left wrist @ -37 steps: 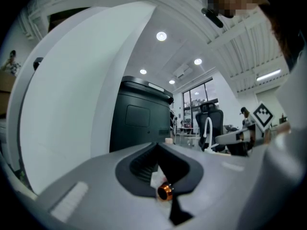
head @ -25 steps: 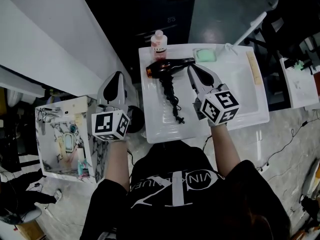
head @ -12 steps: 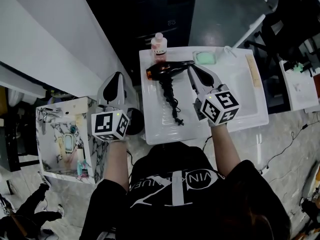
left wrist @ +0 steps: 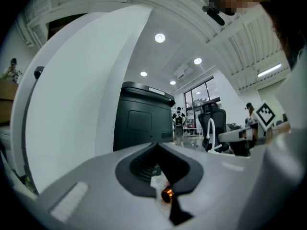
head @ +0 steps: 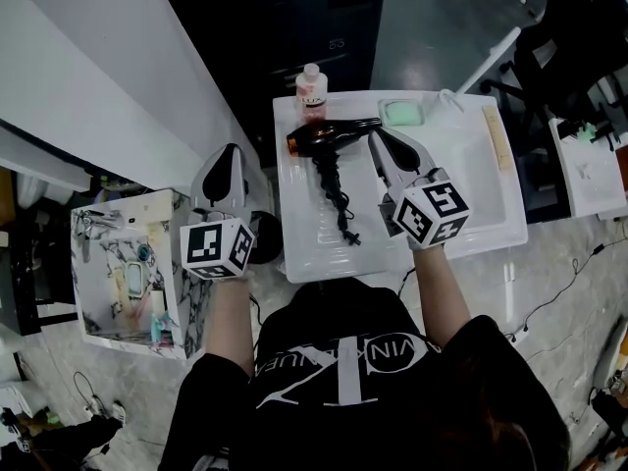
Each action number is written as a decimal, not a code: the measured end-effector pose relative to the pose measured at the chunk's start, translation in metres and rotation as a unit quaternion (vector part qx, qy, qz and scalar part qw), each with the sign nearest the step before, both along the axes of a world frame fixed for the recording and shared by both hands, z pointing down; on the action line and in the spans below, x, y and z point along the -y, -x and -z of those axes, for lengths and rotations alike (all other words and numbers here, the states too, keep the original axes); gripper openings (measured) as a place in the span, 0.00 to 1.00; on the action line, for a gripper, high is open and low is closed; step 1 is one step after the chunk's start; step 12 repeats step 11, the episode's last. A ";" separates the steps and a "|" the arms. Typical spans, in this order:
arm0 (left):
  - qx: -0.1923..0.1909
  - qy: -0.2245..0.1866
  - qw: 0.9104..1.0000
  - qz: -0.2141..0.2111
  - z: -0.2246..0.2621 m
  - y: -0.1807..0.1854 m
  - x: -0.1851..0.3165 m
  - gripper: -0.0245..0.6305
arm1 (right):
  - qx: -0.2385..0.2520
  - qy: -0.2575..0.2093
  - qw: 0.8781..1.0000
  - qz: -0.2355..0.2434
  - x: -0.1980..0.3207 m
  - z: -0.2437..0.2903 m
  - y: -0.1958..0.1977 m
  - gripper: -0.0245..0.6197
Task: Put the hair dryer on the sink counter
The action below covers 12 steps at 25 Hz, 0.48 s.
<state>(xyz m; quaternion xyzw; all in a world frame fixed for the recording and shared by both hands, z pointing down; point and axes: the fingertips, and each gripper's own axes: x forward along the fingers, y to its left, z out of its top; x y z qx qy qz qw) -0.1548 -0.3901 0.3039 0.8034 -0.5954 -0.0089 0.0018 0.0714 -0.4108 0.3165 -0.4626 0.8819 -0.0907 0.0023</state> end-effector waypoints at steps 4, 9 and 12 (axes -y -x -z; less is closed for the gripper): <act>-0.001 0.001 1.000 0.003 -0.001 0.003 -0.003 0.04 | 0.001 -0.003 1.000 -0.003 -0.001 0.000 0.001 0.04; -0.002 0.003 1.000 0.006 -0.002 0.008 -0.006 0.04 | 0.001 -0.001 1.000 -0.006 -0.003 -0.001 0.002 0.04; -0.003 0.003 1.000 0.007 -0.002 0.010 -0.007 0.04 | 0.001 0.000 1.000 -0.008 -0.005 -0.002 0.002 0.04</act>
